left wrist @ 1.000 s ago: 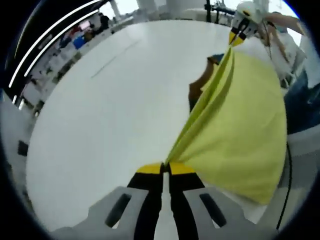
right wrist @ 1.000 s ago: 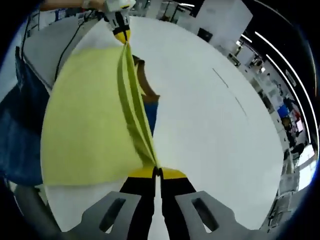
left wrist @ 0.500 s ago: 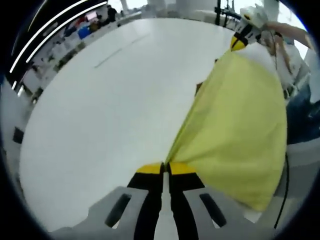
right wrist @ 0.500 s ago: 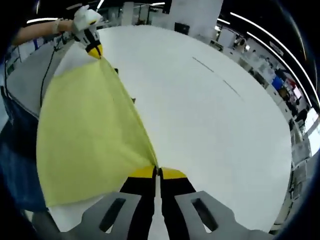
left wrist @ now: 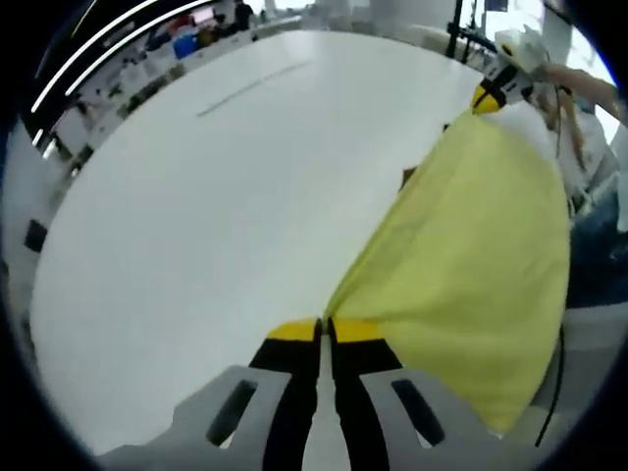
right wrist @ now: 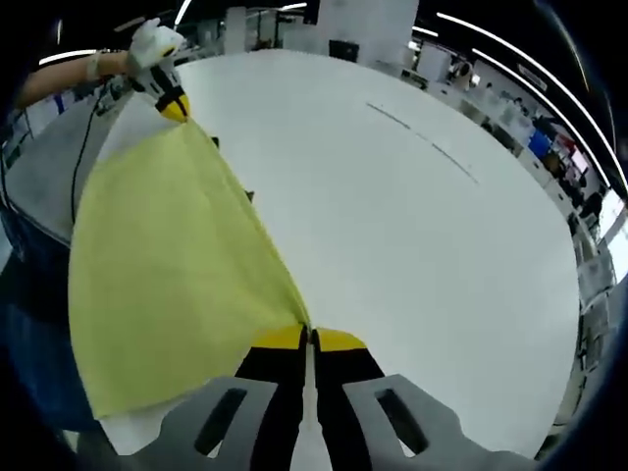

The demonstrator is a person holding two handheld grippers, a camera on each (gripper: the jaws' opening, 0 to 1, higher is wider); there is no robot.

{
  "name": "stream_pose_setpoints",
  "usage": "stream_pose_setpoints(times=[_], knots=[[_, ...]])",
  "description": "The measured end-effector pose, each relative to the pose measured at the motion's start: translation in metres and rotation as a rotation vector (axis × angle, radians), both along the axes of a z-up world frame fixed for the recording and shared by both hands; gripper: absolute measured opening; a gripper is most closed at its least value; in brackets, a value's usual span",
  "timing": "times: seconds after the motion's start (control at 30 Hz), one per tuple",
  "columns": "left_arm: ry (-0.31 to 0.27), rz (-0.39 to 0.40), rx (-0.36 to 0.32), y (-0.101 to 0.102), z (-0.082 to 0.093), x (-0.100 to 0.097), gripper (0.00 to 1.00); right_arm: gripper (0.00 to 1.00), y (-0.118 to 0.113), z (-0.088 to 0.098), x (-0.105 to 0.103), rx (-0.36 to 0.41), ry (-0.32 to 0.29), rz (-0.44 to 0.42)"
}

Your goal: Fold the garment on the visible template until the final outline fits inside the template.

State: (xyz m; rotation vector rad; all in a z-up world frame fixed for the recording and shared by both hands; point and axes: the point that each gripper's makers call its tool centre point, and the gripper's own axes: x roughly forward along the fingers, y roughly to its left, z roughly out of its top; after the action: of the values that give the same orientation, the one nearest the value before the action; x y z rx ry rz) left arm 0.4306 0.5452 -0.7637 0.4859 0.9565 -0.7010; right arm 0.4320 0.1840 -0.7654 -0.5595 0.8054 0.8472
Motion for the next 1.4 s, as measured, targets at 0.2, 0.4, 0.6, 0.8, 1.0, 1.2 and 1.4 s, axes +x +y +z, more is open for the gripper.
stream_pose_setpoints(times=[0.2,0.4,0.6,0.8,1.0,1.2,1.4], knots=[[0.018,0.058,-0.022,-0.001,0.000,-0.001,0.01,0.04,-0.001,0.000,0.001,0.027,0.010,-0.060],[0.007,0.091,-0.023,0.005,0.000,0.000,0.05,0.05,-0.001,0.000,0.000,0.038,0.003,-0.094],[0.019,0.128,-0.022,0.010,0.002,-0.006,0.19,0.15,-0.004,0.003,0.001,0.032,-0.034,-0.117],[0.000,0.159,-0.021,0.018,0.006,-0.009,0.25,0.32,-0.006,0.006,0.001,0.034,-0.058,-0.131],[-0.029,0.170,-0.018,0.021,0.016,-0.010,0.32,0.43,-0.009,0.014,0.004,0.044,-0.089,-0.149],[-0.068,0.173,-0.047,0.018,0.034,-0.012,0.38,0.55,-0.010,0.023,0.005,0.063,-0.127,-0.170],[-0.084,0.147,-0.062,0.010,0.049,-0.020,0.47,0.62,-0.008,0.031,0.002,0.076,-0.152,-0.176]])
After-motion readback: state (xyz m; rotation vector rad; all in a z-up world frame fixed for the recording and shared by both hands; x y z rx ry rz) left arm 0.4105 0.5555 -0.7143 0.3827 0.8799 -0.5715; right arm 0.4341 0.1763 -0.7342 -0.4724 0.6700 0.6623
